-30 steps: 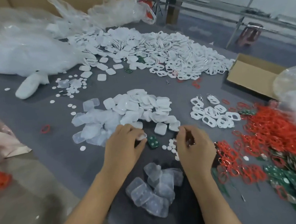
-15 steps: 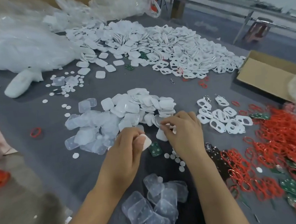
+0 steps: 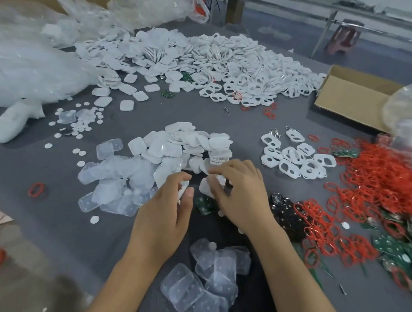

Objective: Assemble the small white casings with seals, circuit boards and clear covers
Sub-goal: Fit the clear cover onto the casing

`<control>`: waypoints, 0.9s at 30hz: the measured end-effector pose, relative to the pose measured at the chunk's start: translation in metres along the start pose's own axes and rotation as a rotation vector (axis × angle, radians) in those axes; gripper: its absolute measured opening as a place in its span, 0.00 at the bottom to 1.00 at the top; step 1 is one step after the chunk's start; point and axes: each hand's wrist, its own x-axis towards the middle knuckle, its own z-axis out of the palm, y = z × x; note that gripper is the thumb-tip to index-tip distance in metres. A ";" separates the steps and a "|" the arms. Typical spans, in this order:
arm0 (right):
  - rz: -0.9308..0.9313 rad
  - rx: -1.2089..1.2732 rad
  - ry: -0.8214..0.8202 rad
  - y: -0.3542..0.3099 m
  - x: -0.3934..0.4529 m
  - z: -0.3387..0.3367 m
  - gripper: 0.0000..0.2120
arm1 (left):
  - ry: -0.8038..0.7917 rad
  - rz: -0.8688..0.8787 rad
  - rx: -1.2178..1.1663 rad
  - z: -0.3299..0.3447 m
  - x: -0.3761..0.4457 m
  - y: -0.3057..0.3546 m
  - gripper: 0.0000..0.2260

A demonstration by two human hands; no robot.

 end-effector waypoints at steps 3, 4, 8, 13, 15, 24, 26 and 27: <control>0.110 -0.083 0.074 0.002 0.012 0.003 0.08 | -0.005 0.022 0.047 0.000 0.000 0.002 0.14; 0.121 -0.112 0.067 0.004 0.014 0.004 0.09 | -0.003 0.032 0.056 0.000 0.000 0.003 0.13; 0.123 -0.022 0.007 0.009 0.014 0.002 0.12 | 0.008 0.063 0.078 -0.001 0.002 0.004 0.12; 0.173 0.039 0.161 0.029 0.015 -0.030 0.11 | -0.129 0.080 -0.072 0.010 0.026 0.033 0.17; 0.273 -0.048 0.179 0.054 0.012 -0.051 0.09 | -0.253 0.088 -0.087 0.021 0.046 0.052 0.23; 0.539 -0.207 0.080 0.121 0.004 -0.087 0.09 | -0.380 0.192 -0.072 0.101 0.118 0.075 0.11; 0.538 -0.193 0.100 0.119 0.009 -0.083 0.09 | -0.359 0.203 -0.040 0.108 0.119 0.065 0.13; 0.540 -0.201 0.090 0.118 0.011 -0.080 0.09 | -0.340 0.196 -0.029 0.109 0.117 0.061 0.13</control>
